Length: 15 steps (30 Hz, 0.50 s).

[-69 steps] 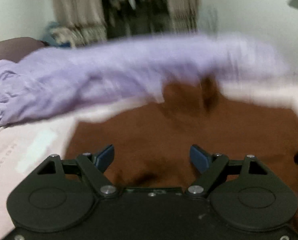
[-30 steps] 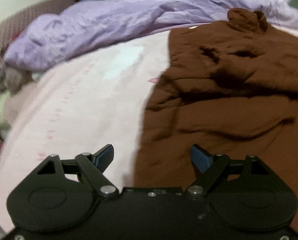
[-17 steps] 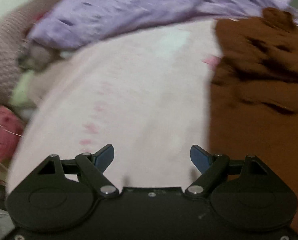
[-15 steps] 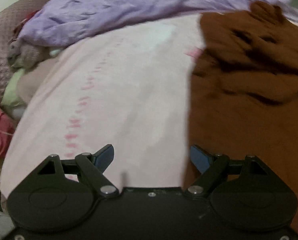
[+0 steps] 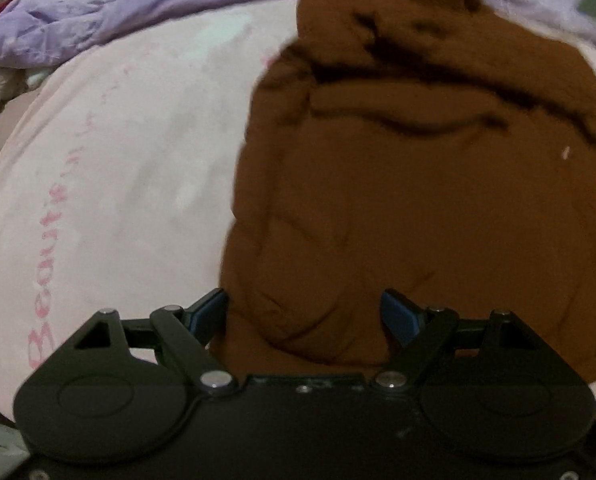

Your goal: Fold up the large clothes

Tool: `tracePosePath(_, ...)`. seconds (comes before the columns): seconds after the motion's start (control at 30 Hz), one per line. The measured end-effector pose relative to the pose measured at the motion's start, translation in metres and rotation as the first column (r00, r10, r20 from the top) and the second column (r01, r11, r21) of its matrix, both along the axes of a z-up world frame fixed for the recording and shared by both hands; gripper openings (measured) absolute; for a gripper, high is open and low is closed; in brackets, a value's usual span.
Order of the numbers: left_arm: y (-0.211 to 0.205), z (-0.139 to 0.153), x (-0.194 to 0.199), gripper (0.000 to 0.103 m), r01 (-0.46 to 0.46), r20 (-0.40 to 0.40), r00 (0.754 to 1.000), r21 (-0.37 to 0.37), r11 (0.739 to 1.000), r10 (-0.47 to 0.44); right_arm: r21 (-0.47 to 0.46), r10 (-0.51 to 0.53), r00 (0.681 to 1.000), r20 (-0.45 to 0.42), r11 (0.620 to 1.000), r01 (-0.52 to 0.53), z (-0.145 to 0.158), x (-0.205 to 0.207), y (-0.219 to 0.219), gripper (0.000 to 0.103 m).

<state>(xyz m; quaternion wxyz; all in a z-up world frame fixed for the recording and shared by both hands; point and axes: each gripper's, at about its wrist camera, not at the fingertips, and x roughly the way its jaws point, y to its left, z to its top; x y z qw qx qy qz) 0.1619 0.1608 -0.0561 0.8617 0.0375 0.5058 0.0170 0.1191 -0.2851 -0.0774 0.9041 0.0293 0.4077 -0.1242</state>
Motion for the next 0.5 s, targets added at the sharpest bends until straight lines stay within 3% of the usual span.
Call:
tracePosePath(0.13, 0.013, 0.000, -0.008, 0.088, -0.077, 0.029, 0.996, -0.063, 0.995, 0.079, 0.061, 0.014, 1.000, -0.008, 0.998, -0.013, 0.000, -0.002, -0.012, 0.099)
tracePosePath(0.27, 0.037, 0.000, -0.016, 0.089, -0.105, 0.030, 0.994, -0.105, 0.989, 0.109, 0.054, 0.044, 0.999, -0.019, 0.998, -0.043, 0.008, -0.017, -0.016, 0.099)
tracePosePath(0.37, 0.053, -0.002, -0.018, 0.089, -0.125, 0.007, 0.992, -0.177, 0.976, 0.128, 0.056, 0.071, 0.997, -0.026, 0.996, -0.070, 0.007, -0.024, -0.015, 0.099)
tracePosePath(0.5, 0.040, -0.002, -0.016, 0.087, -0.046, 0.018, 0.999, -0.132, 0.990, 0.049, 0.105, 0.069, 0.998, 0.003, 0.992, -0.069, -0.001, -0.022, -0.014, 0.101)
